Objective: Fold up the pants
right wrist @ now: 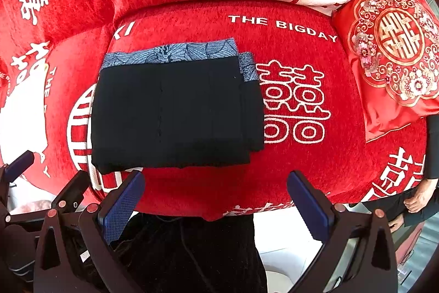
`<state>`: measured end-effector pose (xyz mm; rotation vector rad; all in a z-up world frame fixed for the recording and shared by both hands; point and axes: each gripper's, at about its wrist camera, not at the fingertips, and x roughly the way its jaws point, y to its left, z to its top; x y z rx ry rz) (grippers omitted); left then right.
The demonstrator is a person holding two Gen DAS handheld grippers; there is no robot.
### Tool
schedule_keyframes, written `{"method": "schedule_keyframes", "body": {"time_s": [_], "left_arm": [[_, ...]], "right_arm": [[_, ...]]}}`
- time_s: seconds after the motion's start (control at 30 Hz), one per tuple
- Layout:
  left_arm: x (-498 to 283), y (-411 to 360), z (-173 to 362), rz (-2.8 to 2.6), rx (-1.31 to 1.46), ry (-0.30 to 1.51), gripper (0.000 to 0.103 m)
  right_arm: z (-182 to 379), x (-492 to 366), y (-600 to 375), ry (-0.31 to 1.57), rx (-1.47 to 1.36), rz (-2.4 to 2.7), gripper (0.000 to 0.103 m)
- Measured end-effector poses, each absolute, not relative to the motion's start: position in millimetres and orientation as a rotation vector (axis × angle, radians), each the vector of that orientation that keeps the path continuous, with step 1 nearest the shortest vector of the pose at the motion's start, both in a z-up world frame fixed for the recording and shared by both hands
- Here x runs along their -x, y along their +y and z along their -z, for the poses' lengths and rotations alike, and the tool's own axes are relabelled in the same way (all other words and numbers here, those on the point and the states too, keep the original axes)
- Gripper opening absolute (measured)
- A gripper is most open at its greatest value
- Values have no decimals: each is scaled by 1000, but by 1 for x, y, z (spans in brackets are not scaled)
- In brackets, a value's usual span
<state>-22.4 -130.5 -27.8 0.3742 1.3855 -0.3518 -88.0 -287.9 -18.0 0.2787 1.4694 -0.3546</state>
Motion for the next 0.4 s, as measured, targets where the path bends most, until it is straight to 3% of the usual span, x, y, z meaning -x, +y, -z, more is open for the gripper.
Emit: {"method": "schedule_keyframes", "body": {"time_s": [0.4], "left_arm": [[22,-135,28,385,-378,1361,103]], "right_arm": [[22,86,-293,1475,-283,370,103]]}}
